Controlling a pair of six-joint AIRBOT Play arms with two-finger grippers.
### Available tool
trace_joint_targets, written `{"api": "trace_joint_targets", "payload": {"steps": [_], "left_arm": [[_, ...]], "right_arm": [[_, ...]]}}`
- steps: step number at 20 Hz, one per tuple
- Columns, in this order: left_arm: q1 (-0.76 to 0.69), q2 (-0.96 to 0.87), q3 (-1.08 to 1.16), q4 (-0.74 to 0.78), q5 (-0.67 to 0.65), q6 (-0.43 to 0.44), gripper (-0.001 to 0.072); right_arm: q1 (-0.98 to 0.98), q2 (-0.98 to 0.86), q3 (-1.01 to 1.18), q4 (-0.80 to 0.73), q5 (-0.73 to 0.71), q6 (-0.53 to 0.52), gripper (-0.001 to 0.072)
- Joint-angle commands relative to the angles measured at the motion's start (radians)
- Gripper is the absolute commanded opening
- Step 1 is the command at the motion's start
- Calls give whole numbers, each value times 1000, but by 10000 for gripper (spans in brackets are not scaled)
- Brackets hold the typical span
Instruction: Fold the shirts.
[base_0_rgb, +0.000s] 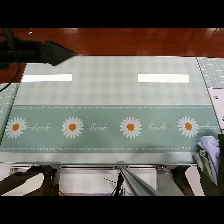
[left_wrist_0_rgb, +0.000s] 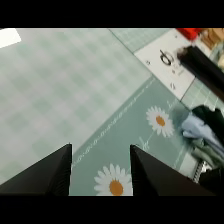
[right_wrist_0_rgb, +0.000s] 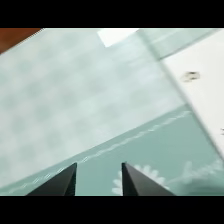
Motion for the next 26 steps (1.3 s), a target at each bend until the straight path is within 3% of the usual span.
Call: {"api": "trace_joint_targets", "payload": {"steps": [1, 3, 5, 6, 12, 26], "left_arm": [[-204, 5, 83, 551, 67, -309, 425], [-294, 5, 106, 909, 35, -529, 458], [-356, 0, 106, 1113, -52, -621, 539], [-376, -8, 106, 1165, -89, -639, 540], [-381, -54, 106, 1138, -126, -644, 537], [-381, -129, 106, 1138, -126, -644, 537]], "right_arm": [[321, -84, -34, -97, -37, -12, 455], [504, -151, -62, -214, -48, -8, 552], [653, -219, -76, -284, -47, 8, 552], [715, -249, -77, -312, -56, 13, 550], [932, -365, -77, -372, -168, 60, 545], [942, -377, -77, -370, -168, 60, 545]]}}
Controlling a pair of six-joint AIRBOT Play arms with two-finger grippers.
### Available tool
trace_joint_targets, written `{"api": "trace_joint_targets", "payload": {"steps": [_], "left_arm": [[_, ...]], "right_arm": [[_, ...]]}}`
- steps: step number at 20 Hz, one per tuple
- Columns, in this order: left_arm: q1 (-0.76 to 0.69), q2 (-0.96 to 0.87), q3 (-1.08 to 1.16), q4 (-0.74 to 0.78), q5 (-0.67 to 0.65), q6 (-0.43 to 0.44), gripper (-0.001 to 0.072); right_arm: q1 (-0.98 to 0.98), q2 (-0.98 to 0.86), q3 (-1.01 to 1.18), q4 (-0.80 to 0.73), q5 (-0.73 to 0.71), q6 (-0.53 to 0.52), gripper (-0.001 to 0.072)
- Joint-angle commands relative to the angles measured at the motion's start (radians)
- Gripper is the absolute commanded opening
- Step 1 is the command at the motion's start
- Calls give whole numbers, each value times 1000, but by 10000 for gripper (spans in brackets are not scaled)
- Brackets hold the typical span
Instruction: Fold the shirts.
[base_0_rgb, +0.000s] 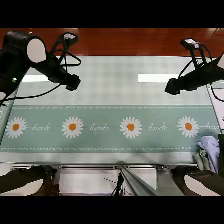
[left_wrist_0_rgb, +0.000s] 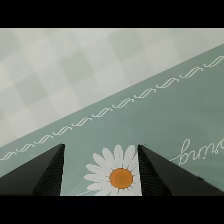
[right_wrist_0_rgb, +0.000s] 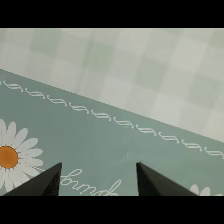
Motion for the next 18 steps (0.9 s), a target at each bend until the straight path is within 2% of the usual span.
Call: {"api": "trace_joint_targets", "payload": {"steps": [1, 4, 6, 7, 12, 14, 18], "left_arm": [[-1, -16, 0, 1, 0, -1, 537], [-1, -32, 0, 1, -1, -1, 537], [-1, -45, 0, -14, -9, -30, 537], [0, -44, -3, -12, 11, 5, 537], [30, 12, -24, -14, 144, -13, 537], [40, 18, -30, -14, 170, -39, 537], [40, 16, -29, -13, 205, -38, 537]], "right_arm": [[2, -1, 0, 0, 0, -1, 545], [2, 0, 0, 0, 0, -1, 545], [2, 0, 0, 0, 0, -1, 545], [2, -1, 0, 0, 0, -1, 545], [2, 0, 0, 0, 0, -1, 545], [2, 0, 0, 0, 0, -1, 545], [2, -1, 0, 0, -1, -1, 545]]}}
